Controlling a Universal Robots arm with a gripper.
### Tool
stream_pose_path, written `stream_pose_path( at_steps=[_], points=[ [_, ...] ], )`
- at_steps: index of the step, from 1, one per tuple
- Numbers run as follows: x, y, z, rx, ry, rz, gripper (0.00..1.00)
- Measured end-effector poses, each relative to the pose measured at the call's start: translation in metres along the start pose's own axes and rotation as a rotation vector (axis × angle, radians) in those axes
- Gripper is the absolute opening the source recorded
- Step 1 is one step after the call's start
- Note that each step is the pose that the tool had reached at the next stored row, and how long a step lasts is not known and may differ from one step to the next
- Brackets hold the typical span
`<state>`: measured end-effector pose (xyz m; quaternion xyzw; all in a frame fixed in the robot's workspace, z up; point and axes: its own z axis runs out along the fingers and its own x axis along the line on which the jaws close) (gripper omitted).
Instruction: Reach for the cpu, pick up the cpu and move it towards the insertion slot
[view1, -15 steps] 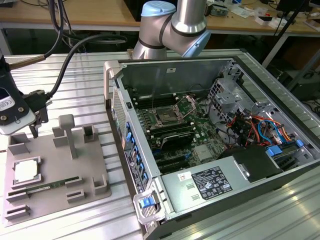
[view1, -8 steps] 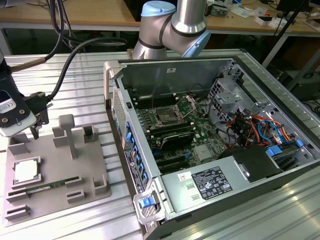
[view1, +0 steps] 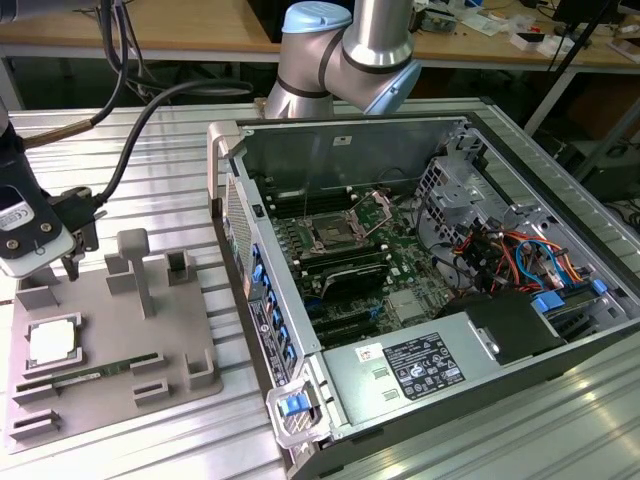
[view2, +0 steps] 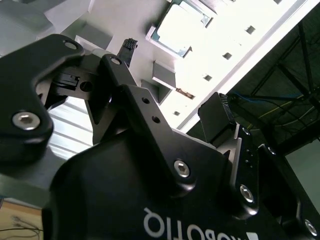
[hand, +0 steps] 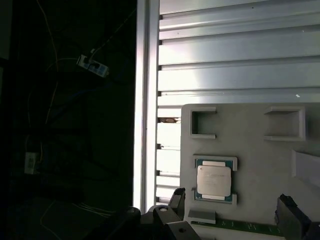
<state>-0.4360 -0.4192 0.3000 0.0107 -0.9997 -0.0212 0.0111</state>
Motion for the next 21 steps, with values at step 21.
stream_pose_path(
  at_steps=[21],
  points=[
    [-0.0002, -0.0003, 0.0077, 0.0, 0.0001, 0.0, 0.78]
  ],
)
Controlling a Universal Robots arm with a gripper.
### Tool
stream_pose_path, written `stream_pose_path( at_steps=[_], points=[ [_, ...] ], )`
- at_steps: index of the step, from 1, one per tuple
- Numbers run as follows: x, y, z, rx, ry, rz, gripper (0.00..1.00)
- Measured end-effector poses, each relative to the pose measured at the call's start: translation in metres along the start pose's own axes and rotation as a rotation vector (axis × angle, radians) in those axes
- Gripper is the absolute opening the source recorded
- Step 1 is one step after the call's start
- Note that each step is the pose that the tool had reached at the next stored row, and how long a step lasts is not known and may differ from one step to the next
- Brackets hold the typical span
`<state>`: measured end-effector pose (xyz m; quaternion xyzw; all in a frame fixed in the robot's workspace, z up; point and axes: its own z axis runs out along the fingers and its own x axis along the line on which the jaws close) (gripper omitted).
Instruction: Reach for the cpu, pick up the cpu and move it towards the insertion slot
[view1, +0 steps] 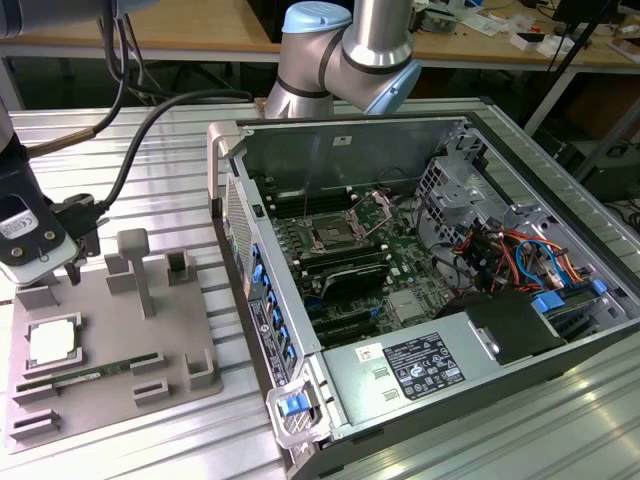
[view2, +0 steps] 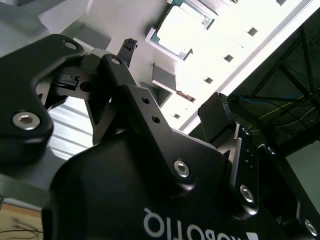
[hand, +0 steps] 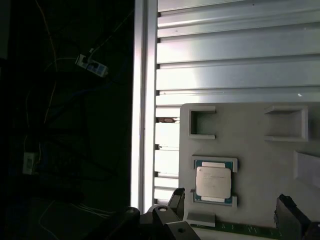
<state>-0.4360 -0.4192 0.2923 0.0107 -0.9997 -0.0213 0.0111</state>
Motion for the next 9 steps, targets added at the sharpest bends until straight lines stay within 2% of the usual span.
stream_pose_path(
  at_steps=[9],
  points=[
    [-0.0001, -0.0001, 0.0028, -0.001, -0.0001, 0.0, 0.78]
  ],
)
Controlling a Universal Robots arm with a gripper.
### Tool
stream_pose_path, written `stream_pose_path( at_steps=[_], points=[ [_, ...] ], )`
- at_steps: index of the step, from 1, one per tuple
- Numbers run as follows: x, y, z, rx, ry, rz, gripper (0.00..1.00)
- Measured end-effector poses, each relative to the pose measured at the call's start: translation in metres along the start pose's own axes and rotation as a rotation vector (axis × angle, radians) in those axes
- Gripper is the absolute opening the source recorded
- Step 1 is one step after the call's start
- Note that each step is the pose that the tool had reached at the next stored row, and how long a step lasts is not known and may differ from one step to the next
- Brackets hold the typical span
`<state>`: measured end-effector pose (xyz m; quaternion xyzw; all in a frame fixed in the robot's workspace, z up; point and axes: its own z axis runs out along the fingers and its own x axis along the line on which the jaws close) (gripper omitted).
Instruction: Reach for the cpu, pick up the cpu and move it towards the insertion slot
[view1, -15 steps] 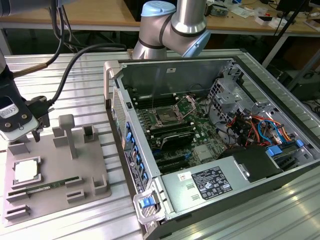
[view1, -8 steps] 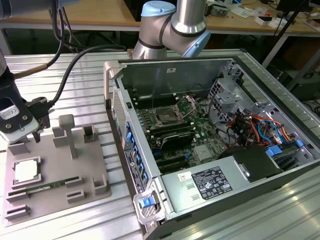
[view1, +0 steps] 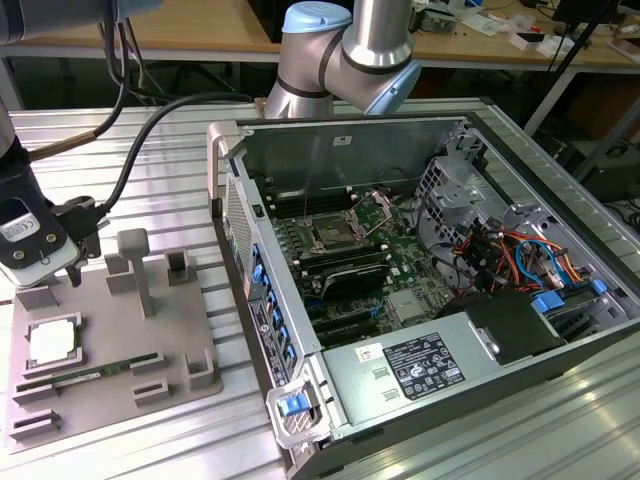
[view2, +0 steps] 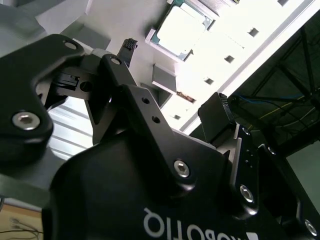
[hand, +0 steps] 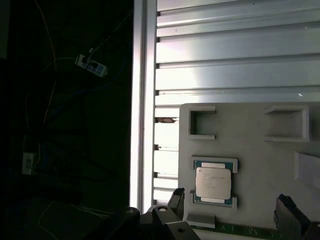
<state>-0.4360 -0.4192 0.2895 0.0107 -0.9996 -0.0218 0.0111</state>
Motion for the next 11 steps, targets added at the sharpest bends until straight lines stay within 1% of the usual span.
stream_pose_path(
  at_steps=[11],
  points=[
    [-0.0001, -0.0002, 0.0038, -0.0007, 0.0001, 0.0, 0.78]
  ],
)
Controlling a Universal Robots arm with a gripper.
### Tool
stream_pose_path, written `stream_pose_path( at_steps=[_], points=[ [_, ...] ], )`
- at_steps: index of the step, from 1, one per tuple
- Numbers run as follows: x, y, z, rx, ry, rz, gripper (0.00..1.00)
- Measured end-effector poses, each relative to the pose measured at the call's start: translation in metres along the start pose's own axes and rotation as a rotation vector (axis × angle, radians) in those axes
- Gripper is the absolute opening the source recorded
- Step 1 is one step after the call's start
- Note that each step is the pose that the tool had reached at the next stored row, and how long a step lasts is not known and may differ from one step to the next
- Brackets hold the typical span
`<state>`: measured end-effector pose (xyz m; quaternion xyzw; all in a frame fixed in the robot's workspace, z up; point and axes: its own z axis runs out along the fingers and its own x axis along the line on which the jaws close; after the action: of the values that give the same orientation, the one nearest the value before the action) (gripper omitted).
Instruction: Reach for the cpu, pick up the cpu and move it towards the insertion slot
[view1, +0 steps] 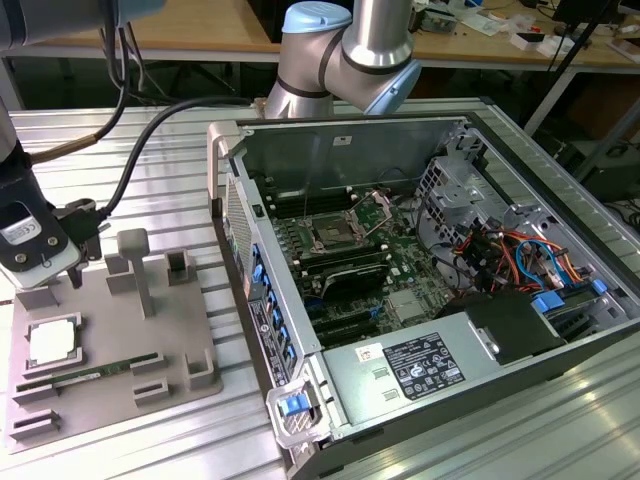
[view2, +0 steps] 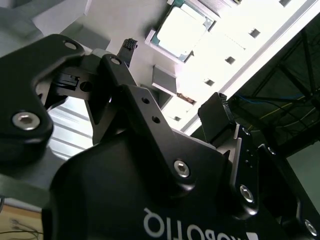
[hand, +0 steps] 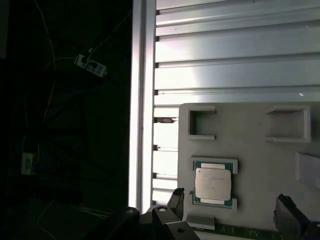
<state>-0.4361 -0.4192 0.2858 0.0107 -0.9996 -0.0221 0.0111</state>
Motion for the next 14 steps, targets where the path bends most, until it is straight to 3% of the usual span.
stream_pose_path(
  at_steps=[14],
  points=[
    [-0.0001, -0.0002, 0.005, -0.0063, -0.0001, 0.0, 0.78]
  ],
)
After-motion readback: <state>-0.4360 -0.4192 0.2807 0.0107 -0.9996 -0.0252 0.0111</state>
